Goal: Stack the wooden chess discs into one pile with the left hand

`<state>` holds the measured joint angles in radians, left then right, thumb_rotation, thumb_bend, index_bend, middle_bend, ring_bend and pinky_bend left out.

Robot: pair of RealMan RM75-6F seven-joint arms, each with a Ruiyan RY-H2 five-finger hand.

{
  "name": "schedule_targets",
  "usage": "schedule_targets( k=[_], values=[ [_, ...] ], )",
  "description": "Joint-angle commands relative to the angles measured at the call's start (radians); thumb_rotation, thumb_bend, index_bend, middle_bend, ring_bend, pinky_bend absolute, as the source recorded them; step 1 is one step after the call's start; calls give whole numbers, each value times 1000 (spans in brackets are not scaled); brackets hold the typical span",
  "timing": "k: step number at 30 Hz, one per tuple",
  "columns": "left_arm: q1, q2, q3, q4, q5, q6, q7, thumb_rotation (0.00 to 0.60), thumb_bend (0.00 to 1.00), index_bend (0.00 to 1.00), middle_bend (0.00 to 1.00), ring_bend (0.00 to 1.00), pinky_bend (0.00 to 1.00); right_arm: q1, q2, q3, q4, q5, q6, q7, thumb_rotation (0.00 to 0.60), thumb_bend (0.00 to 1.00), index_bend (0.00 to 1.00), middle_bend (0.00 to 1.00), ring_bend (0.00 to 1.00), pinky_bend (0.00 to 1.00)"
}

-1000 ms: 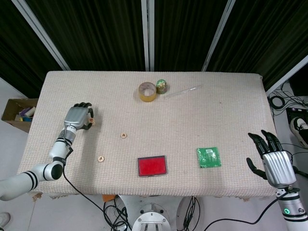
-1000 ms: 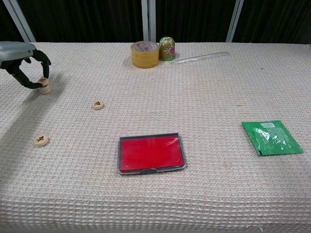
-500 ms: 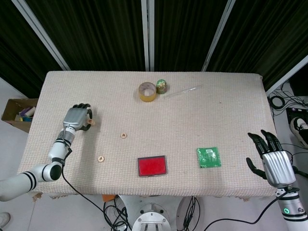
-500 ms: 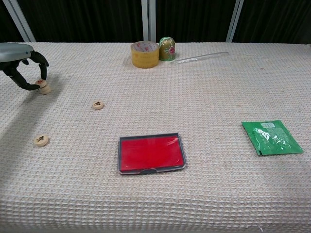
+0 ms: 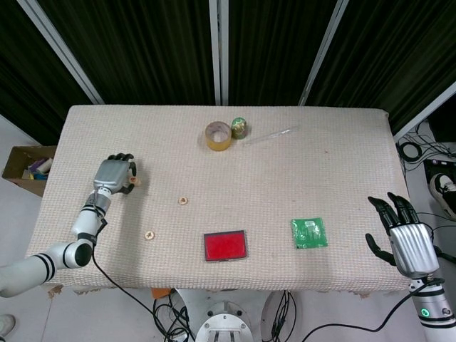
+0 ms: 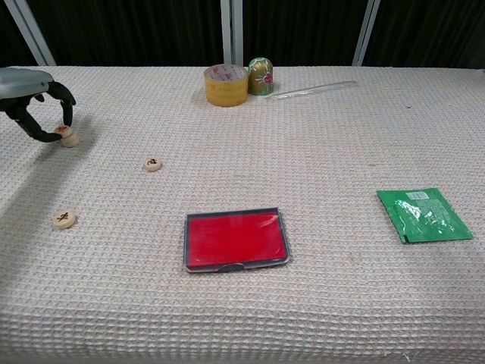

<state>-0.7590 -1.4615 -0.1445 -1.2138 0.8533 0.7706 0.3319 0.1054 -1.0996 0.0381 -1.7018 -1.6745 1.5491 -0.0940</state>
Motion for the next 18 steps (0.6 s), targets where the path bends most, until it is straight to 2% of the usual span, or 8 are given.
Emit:
schedule_targets(
  k=[1, 18],
  values=[
    [0, -1, 0, 0, -1, 1, 1, 600, 328, 469, 137, 106, 168, 0, 0, 0, 0, 0, 0, 0, 600, 297, 130, 216, 42, 141],
    [0, -2, 6, 0, -7, 7, 9, 600, 313, 426, 136, 106, 168, -1, 1, 0, -1, 2, -1, 2, 600, 297, 130, 218, 42, 141]
  ],
)
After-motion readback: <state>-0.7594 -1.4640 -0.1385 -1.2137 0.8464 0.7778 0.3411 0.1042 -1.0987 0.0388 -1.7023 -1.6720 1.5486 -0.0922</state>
